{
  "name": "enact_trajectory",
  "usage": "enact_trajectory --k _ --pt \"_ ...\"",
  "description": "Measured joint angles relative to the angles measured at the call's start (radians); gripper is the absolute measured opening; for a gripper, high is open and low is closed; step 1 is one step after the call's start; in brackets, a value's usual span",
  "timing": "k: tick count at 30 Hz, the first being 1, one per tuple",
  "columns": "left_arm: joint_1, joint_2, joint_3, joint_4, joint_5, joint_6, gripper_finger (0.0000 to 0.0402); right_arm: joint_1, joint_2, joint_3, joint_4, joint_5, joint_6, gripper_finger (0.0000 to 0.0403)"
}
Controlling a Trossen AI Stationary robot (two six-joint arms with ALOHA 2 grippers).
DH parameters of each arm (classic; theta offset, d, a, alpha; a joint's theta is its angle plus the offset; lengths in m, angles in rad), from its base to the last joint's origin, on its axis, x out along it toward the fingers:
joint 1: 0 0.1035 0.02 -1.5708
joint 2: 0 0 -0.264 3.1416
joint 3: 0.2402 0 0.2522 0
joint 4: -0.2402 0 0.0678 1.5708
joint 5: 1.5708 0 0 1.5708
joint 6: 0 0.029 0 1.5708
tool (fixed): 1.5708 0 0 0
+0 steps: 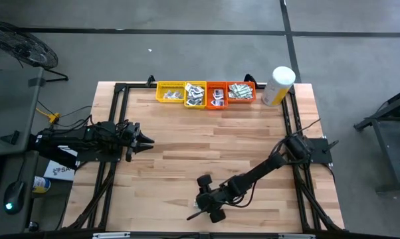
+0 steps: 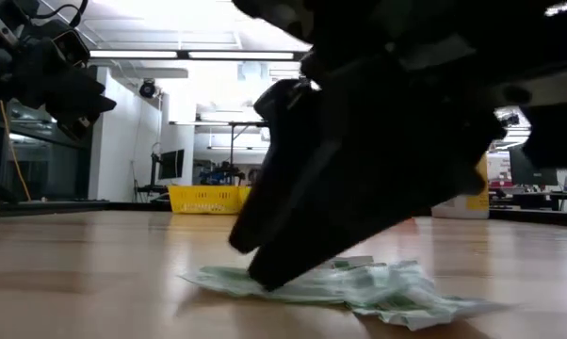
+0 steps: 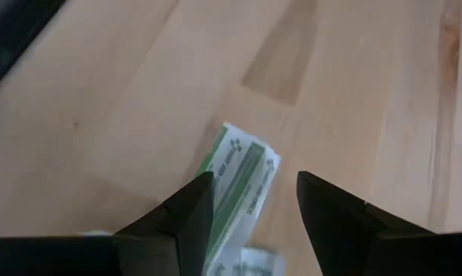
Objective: Pick & Place First Aid Supplies
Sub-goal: Put the green pad into the right orange bin
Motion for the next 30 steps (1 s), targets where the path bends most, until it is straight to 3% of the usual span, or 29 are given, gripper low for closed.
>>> enact_trajectory --k 8,17,23,30 --pt "0.000 0.000 0.000 0.000 0.000 0.000 0.0127 -0.002 0.034 0.003 0.024 0.001 0.008 0.0172" --pt "0.000 0.000 0.000 0.000 0.000 0.000 0.0127 -0.021 0.038 0.003 0.013 -0.094 0.033 0.0080" --pt "0.000 0.000 0.000 0.000 0.000 0.000 0.0127 -0.027 0.039 0.002 0.017 -0.103 0.102 0.0010" --pt "0.000 0.000 0.000 0.000 0.000 0.000 0.0127 -0.027 0.036 0.000 0.032 -0.067 0.272 0.0002"
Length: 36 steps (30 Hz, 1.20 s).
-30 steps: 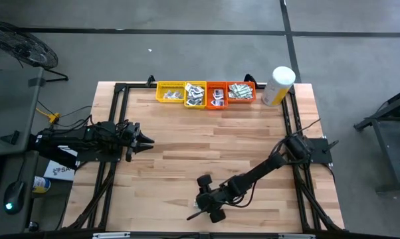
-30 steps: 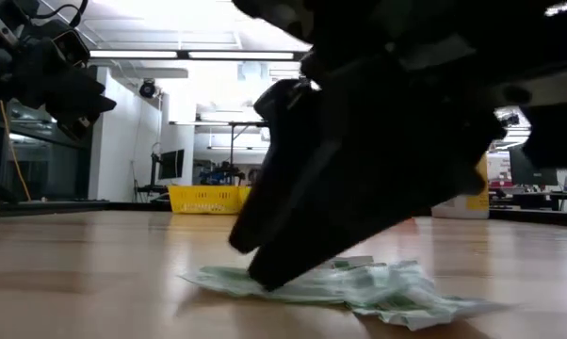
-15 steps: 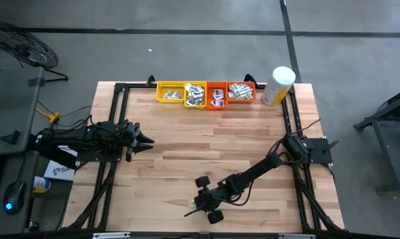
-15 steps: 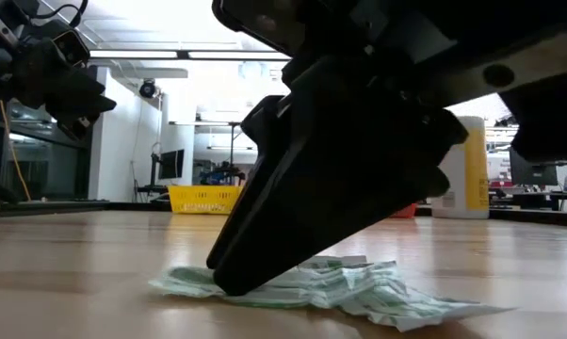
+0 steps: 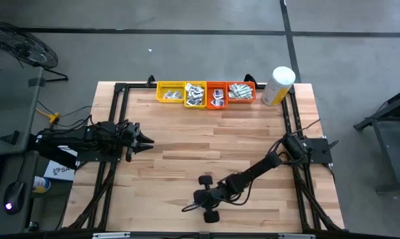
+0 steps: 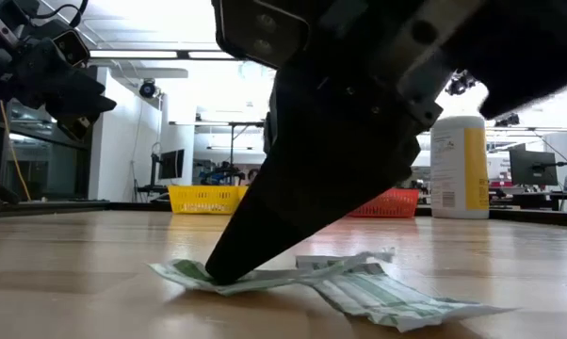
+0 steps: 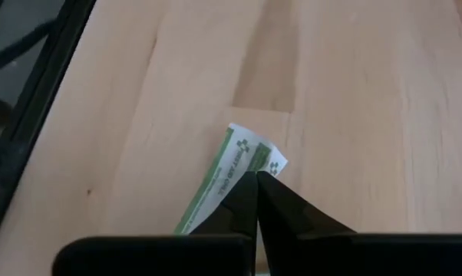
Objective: Pick & Place First Aid Supplies
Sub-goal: Put the green pad into the right orange bin
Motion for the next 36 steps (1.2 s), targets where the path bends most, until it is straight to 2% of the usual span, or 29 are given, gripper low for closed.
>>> enact_trajectory --k 6,14,18,24,28,36 --pt "0.000 0.000 0.000 0.000 0.000 0.000 0.0127 -0.005 -0.025 -0.003 -0.016 0.038 0.110 0.0001" --pt "0.000 0.000 0.000 0.000 0.000 0.000 0.0127 -0.014 -0.093 -0.003 -0.019 0.162 0.172 0.0000" --pt "0.000 0.000 0.000 0.000 0.000 0.000 0.0127 -0.032 -0.131 -0.003 -0.080 0.238 0.293 0.0000" --pt "0.000 0.000 0.000 0.000 0.000 0.000 0.0127 -0.083 -0.188 -0.002 -0.273 0.423 0.534 0.0000" --pt "0.000 0.000 0.000 0.000 0.000 0.000 0.0127 -0.139 -0.231 -0.002 -0.466 0.501 0.713 0.0000" --pt "0.000 0.000 0.000 0.000 0.000 0.000 0.0127 -0.324 -0.322 -0.002 -0.958 0.550 0.999 0.0000"
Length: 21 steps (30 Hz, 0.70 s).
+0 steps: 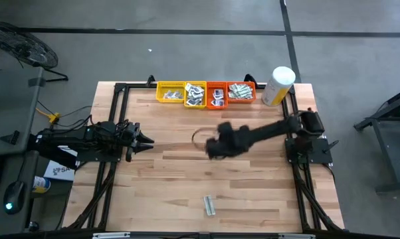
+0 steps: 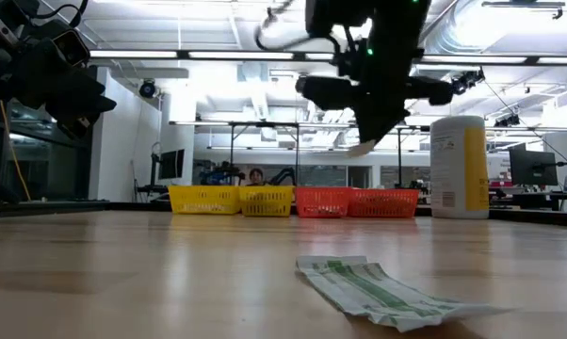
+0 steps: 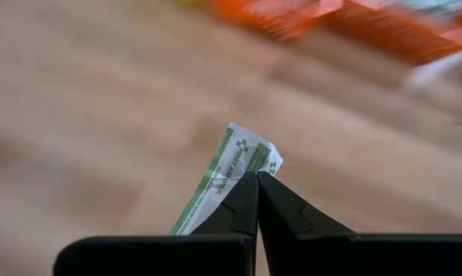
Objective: Pick & Place First Aid Supplies
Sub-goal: Put the green pad into the right orange bin
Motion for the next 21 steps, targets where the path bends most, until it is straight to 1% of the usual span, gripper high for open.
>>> enact_trajectory --k 2,4,10,14,16,21 --pt "0.000 0.000 0.000 0.000 0.000 0.000 0.0127 -0.061 -0.018 0.000 -0.074 0.016 0.018 0.0000" --pt "0.000 0.000 0.000 0.000 0.000 0.000 0.0127 -0.124 -0.030 0.000 -0.101 0.027 0.001 0.0000" --pt "0.000 0.000 0.000 0.000 0.000 0.000 0.0127 -0.310 -0.031 0.000 -0.088 0.047 -0.127 0.0000" --pt "0.000 0.000 0.000 0.000 0.000 0.000 0.0127 -0.423 -0.031 0.000 -0.062 0.067 -0.166 0.0000" --pt "0.000 0.000 0.000 0.000 0.000 0.000 0.0127 -0.477 -0.031 0.000 -0.041 0.059 -0.178 0.0000" --pt "0.000 0.000 0.000 0.000 0.000 0.000 0.0127 -0.593 -0.031 -0.004 0.068 0.046 -0.269 0.0000"
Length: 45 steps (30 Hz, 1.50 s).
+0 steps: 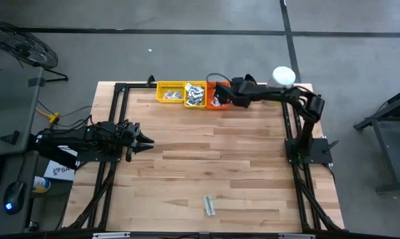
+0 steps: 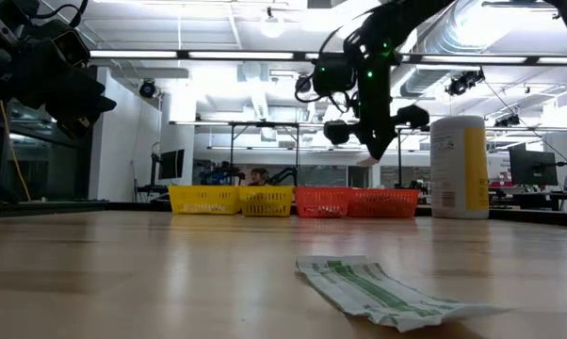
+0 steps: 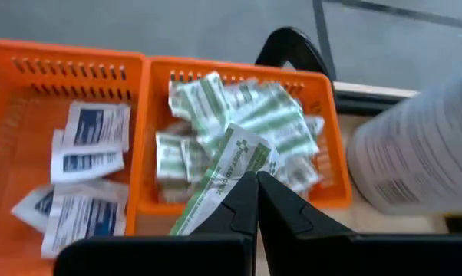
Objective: Pick & Place First Aid Supplies
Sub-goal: Put the green pad into the right orange bin
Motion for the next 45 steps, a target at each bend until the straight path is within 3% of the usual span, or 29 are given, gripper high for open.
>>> enact_trajectory --k 7,13,35,45 --pt "0.000 0.000 0.000 0.000 0.000 0.000 0.0127 -0.125 0.000 -0.001 0.148 -0.048 -0.155 0.0000" --pt "0.000 0.000 0.000 0.000 0.000 0.000 0.0127 -0.182 0.013 -0.002 0.188 -0.077 -0.121 0.0000" --pt "0.000 0.000 0.000 0.000 0.000 0.000 0.0127 -0.229 0.143 -0.002 0.212 -0.085 -0.100 0.0000" --pt "0.000 0.000 0.000 0.000 0.000 0.000 0.0127 -0.253 0.169 -0.002 0.224 -0.139 -0.132 0.0000"
